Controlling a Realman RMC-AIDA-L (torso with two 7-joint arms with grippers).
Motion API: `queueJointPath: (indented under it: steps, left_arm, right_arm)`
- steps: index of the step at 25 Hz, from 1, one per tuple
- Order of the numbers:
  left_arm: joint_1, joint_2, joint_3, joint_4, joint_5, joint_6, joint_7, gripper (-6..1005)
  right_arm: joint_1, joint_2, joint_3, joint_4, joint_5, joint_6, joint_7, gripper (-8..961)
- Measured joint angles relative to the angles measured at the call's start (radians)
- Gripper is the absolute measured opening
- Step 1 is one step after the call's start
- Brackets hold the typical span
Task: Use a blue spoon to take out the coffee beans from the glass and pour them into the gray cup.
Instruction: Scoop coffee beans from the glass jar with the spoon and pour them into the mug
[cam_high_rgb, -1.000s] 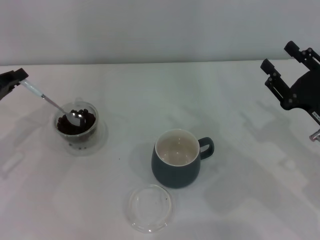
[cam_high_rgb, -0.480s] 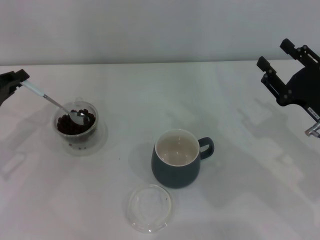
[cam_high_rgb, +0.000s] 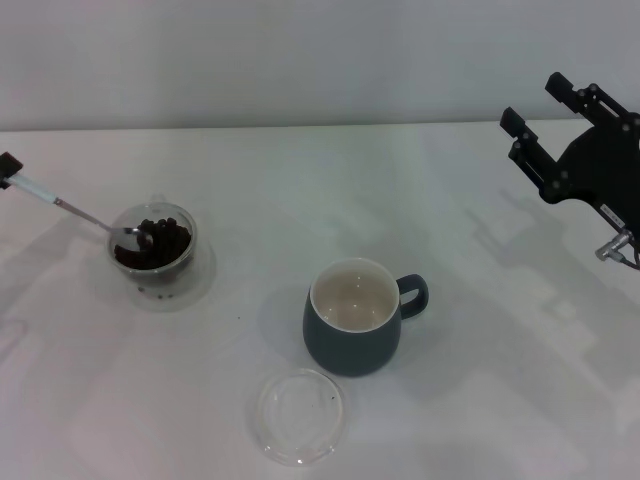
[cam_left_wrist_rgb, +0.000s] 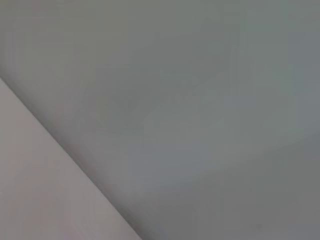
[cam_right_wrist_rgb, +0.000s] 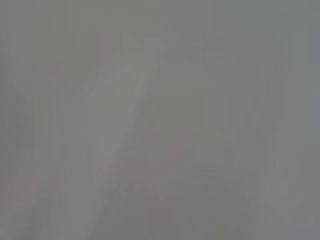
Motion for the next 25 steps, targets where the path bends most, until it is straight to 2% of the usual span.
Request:
queueJointPath:
  steps: [4, 10, 18, 25]
  left_arm:
    - [0.008, 0.001, 0.0, 0.0, -0.002, -0.007, 0.016, 132]
    - [0.0, -0.014, 0.005, 0.007, 0.006, -0.033, 0.054, 132]
    - [-0.054, -0.015, 0.012, 0.012, 0.022, -0.034, 0.173, 134]
    - [-0.112, -0.015, 0.013, 0.014, 0.098, -0.056, 0.192, 133]
  right_arm:
    - [0.011, 0.0, 0.0, 0.0, -0.001, 0.004, 0.0, 590]
    - [0.027, 0.0, -0.002, 0.0, -0.004, 0.02, 0.0, 590]
    - [0.028, 0.002, 0.0, 0.0, -0.001, 0.026, 0.0, 591]
    - [0.023, 0.002, 0.0, 0.0, 0.003, 0.029, 0.0, 591]
